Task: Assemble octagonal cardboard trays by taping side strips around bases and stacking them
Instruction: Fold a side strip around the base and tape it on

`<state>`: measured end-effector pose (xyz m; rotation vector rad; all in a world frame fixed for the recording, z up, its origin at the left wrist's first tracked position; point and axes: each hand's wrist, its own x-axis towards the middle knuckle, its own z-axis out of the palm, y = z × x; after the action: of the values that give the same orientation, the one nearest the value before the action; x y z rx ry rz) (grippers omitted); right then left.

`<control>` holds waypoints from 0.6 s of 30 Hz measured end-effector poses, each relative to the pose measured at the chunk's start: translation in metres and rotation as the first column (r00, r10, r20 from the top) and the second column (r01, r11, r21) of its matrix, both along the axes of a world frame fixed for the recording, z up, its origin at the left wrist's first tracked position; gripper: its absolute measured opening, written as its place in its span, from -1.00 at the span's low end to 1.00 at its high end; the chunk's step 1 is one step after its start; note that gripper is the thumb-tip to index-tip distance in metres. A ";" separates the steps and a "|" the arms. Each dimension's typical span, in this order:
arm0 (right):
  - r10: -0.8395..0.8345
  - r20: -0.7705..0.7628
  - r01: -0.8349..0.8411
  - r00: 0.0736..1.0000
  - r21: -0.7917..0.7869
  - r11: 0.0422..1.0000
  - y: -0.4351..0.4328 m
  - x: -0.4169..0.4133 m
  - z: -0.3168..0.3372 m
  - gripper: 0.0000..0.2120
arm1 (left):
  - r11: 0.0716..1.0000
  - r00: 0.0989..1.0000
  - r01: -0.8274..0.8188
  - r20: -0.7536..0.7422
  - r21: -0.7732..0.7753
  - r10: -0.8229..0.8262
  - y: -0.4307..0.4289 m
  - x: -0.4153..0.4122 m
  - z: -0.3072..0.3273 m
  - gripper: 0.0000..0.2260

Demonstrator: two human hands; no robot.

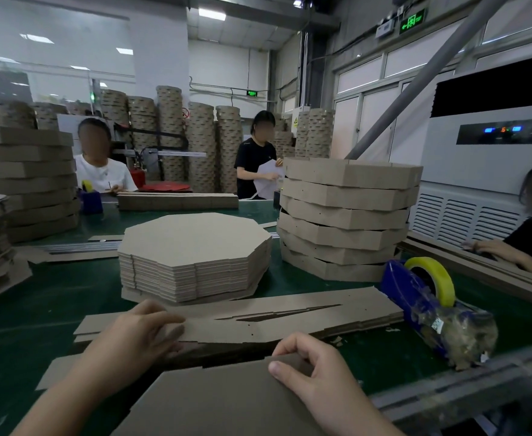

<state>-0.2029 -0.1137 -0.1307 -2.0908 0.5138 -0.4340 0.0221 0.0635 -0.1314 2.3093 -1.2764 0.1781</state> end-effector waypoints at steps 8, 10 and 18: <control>0.030 0.013 -0.030 0.999 -0.015 0.999 -0.003 0.001 0.001 -0.98 | 0.985 0.985 0.136 0.121 -0.109 -0.122 -0.001 -0.016 0.009 -0.71; 0.055 -0.027 -0.056 0.998 -0.024 0.998 -0.004 0.000 0.004 -0.93 | 0.981 0.979 0.144 0.163 -0.132 -0.122 -0.002 -0.024 0.016 -0.70; 0.222 -0.125 -0.187 0.967 0.247 0.951 -0.011 0.019 0.020 -0.27 | 0.902 0.957 0.157 0.287 -0.402 -0.039 0.001 -0.065 0.047 -0.79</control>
<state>-0.1840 -0.1246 -0.1108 -1.9318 0.4076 -0.0887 -0.0432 0.0641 -0.0840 1.8866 -1.3263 0.6903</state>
